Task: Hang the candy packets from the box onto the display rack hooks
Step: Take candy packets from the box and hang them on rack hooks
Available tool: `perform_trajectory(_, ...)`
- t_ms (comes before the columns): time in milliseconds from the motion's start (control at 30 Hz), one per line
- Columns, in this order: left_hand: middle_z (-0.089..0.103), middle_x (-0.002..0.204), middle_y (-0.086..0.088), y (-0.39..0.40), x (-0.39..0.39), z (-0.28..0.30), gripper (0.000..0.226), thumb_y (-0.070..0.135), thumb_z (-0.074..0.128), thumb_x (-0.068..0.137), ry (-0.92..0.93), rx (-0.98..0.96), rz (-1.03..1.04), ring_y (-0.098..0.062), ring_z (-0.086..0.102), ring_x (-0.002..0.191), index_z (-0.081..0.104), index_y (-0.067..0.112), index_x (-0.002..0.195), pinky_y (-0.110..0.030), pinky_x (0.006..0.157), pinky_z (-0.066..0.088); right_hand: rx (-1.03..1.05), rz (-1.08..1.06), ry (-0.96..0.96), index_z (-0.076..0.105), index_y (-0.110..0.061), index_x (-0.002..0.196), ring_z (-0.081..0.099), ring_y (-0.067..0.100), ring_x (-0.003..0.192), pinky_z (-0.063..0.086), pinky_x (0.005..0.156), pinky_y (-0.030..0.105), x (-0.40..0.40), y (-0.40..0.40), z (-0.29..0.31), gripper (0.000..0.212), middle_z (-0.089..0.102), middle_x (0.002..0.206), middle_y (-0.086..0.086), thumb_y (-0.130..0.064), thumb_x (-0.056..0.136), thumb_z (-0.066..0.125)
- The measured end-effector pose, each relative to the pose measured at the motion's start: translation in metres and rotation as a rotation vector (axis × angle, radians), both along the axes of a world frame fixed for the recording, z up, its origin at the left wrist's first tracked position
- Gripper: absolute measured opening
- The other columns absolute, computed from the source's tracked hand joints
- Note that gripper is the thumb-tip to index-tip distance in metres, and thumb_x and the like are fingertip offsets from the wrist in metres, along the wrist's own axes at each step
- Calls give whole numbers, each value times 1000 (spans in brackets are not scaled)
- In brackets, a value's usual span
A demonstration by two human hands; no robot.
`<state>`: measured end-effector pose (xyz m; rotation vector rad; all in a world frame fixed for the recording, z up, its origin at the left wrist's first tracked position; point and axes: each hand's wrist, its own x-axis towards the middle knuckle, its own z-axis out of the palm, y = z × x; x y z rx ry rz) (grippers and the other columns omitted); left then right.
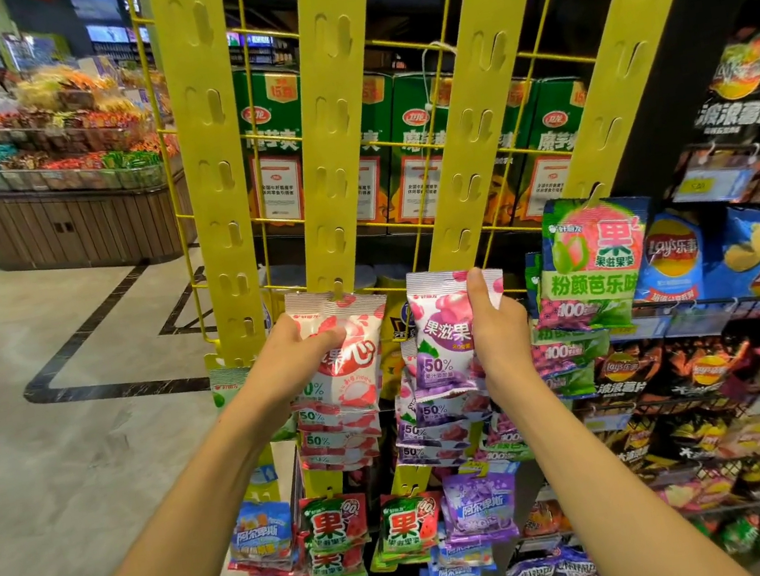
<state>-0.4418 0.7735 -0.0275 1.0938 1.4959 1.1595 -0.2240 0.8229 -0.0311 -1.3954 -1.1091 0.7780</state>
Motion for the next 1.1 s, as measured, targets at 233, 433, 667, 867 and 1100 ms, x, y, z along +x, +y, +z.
perform_trajectory(233, 67, 120, -12, 0, 2, -7, 61, 57, 71, 82, 66, 90, 54, -31, 71, 105, 45, 18, 121, -57, 92, 58, 1, 109, 125, 62, -11, 78, 59, 27, 72, 42, 70, 41, 3, 1, -10, 59, 59, 78, 14, -69, 83, 52)
perform_trajectory(433, 57, 143, -11, 0, 8, -12, 104, 81, 49, 85, 216, 188, 129, -29, 59, 125, 18, 11, 157, -48, 100, 54, 85, 5, -41, 39, -14, 65, 42, 18, 61, 30, 60, 35, 6, -2, -7, 55, 41, 64, 4, -54, 101, 48)
perform_trajectory(667, 59, 75, -4, 1, 10, -8, 52, 46, 37, 108, 485, 263, 250, -15, 56, 63, 51, -2, 122, -25, 49, 33, 131, -14, -137, 37, -18, 60, 37, 16, 52, 25, 54, 33, 7, -2, -9, 55, 38, 55, -4, -50, 102, 49)
perform_trajectory(867, 60, 77, 0, 4, 8, -8, 41, 46, 42, 106, 598, 296, 316, -13, 57, 70, 52, 8, 95, -26, 53, 34, 81, 12, -172, 42, -23, 58, 44, 21, 57, 31, 59, 34, 8, -2, -22, 54, 42, 55, -4, -55, 101, 48)
perform_trajectory(1100, 52, 79, 5, 0, 10, -18, 37, 42, 62, 99, 603, 517, 437, -16, 54, 71, 43, 11, 106, -32, 57, 39, 118, 75, -99, 34, -18, 62, 32, 10, 47, 25, 56, 32, 6, -11, -21, 55, 31, 54, -6, -54, 100, 50)
